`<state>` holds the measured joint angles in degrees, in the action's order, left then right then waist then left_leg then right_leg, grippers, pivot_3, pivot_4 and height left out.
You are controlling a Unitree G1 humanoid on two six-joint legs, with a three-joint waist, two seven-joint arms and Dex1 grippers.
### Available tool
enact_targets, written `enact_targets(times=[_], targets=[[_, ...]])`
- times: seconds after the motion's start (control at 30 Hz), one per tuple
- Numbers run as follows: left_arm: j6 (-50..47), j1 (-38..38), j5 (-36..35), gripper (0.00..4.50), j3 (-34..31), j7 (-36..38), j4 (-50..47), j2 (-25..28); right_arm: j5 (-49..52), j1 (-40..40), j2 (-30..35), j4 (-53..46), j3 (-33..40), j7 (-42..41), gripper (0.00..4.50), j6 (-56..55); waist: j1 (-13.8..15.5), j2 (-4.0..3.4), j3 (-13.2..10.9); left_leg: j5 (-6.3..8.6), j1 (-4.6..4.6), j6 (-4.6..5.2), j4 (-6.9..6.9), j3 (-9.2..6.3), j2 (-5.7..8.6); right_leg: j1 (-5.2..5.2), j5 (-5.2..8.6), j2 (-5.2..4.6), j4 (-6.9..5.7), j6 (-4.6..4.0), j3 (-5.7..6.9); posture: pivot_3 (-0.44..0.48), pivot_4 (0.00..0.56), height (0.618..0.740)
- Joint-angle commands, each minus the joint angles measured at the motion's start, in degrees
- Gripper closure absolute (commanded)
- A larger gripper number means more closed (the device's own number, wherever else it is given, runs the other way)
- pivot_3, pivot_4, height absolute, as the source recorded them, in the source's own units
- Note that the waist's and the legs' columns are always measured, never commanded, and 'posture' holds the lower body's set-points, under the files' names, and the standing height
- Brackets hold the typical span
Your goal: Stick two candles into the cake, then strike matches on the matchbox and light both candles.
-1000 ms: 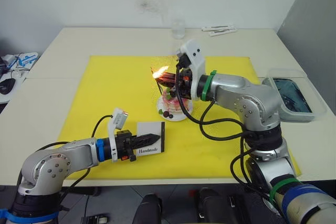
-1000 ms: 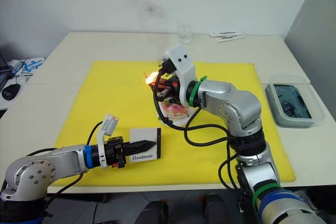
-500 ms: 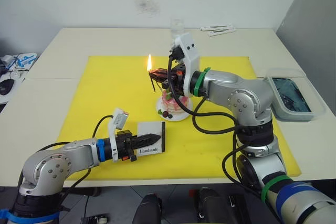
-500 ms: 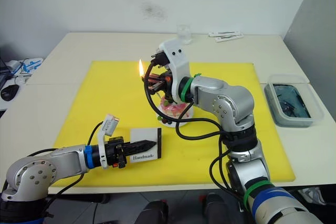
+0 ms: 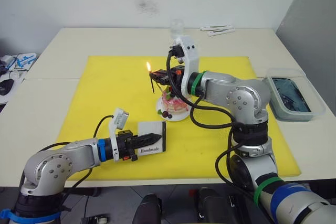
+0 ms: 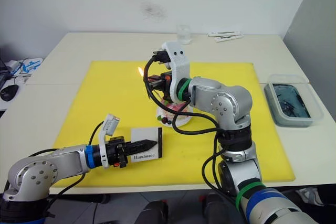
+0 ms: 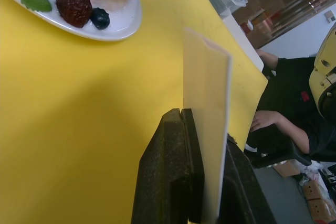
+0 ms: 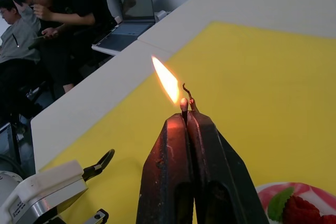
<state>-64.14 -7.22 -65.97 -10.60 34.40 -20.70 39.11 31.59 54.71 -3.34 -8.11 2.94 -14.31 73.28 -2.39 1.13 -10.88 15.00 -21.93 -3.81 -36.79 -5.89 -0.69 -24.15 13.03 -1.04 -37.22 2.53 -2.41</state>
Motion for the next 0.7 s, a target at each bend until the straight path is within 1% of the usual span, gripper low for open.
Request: enact_targets(times=[0.03, 0.53, 0.7], targets=[[0.7, -0.8, -0.5, 4.50, -0.4, 0.2, -2.0, -0.2, 1.7, 0.5, -1.4, -1.0, 2.7, 1.7, 4.48, 1.1, 0.0, 0.00, 0.0, 0.00, 0.00, 0.00, 0.01, 0.00, 0.00, 0.00, 0.00, 0.00, 0.00, 0.00, 0.00, 0.000, 0.150, 0.740], [0.5, -0.9, -0.8, 4.50, -0.5, -0.1, -2.1, -0.5, 3.4, 0.5, -5.2, -1.3, 6.1, 4.7, 4.48, 4.2, -0.4, -0.01, 0.0, 0.00, 0.00, 0.00, 0.08, 0.00, 0.00, -0.03, 0.02, 0.00, 0.03, -0.02, 0.00, 0.000, 0.150, 0.740], [0.5, -0.7, -0.9, 4.50, -0.6, -0.1, -2.2, -0.5, 3.7, 0.4, -5.6, -1.6, 6.4, 5.3, 4.48, 4.8, -0.5, -0.01, 0.0, 0.00, 0.00, 0.00, 0.10, 0.00, 0.00, -0.03, 0.02, 0.00, 0.04, -0.02, 0.00, 0.000, 0.150, 0.740]])
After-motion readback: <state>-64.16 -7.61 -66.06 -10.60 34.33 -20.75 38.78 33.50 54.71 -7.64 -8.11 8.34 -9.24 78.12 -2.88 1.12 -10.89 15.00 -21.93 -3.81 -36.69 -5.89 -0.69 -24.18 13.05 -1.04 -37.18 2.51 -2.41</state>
